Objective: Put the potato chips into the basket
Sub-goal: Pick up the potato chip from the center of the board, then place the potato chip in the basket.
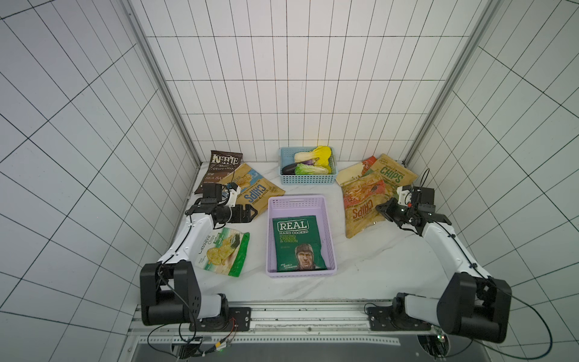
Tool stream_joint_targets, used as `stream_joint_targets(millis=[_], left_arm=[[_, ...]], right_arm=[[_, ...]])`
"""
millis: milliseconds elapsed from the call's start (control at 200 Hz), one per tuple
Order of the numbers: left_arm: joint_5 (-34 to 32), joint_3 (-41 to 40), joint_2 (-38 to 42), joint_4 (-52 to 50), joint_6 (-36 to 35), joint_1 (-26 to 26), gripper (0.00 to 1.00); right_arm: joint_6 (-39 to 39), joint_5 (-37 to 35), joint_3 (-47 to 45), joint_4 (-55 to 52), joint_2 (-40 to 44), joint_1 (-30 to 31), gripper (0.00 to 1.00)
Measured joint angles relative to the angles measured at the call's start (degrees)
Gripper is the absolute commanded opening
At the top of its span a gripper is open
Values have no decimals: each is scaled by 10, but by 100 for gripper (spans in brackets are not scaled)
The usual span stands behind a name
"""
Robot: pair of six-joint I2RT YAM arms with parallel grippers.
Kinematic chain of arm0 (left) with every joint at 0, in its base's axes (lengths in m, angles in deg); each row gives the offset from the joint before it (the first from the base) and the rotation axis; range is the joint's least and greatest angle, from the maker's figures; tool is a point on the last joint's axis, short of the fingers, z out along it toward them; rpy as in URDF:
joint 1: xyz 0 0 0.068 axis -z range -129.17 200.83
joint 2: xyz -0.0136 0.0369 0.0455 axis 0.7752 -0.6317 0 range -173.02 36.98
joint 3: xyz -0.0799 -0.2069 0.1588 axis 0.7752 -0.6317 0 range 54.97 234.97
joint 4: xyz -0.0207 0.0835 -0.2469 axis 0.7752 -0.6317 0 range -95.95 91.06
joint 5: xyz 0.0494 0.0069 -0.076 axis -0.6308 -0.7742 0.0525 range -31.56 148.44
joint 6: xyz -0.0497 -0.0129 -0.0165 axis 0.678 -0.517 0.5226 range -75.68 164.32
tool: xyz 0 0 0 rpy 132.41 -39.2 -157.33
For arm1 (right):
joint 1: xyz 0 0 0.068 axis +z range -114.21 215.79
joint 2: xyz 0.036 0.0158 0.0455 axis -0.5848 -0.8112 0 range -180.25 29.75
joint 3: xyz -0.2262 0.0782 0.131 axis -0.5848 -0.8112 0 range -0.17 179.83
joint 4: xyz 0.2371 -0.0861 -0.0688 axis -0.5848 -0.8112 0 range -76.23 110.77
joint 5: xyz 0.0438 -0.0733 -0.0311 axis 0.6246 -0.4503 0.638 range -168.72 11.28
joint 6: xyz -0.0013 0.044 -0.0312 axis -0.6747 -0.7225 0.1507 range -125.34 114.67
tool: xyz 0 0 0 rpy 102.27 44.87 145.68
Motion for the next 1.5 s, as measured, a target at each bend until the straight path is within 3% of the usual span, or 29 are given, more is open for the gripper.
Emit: stream_joint_targets(millis=[520, 865, 1054, 1269, 1499], left_arm=[[0, 0, 0, 0, 0, -3, 98], [0, 1, -2, 0, 2, -3, 98], [0, 1, -2, 0, 2, -5, 97], [-1, 1, -2, 0, 3, -8, 98], [0, 1, -2, 0, 4, -9, 98]], right_arm=[[61, -45, 222, -231, 57, 101, 0], [56, 27, 336, -271, 51, 222, 0], [42, 56, 370, -246, 5, 306, 0], [42, 54, 393, -230, -105, 399, 0], [58, 49, 437, -224, -202, 458, 0]])
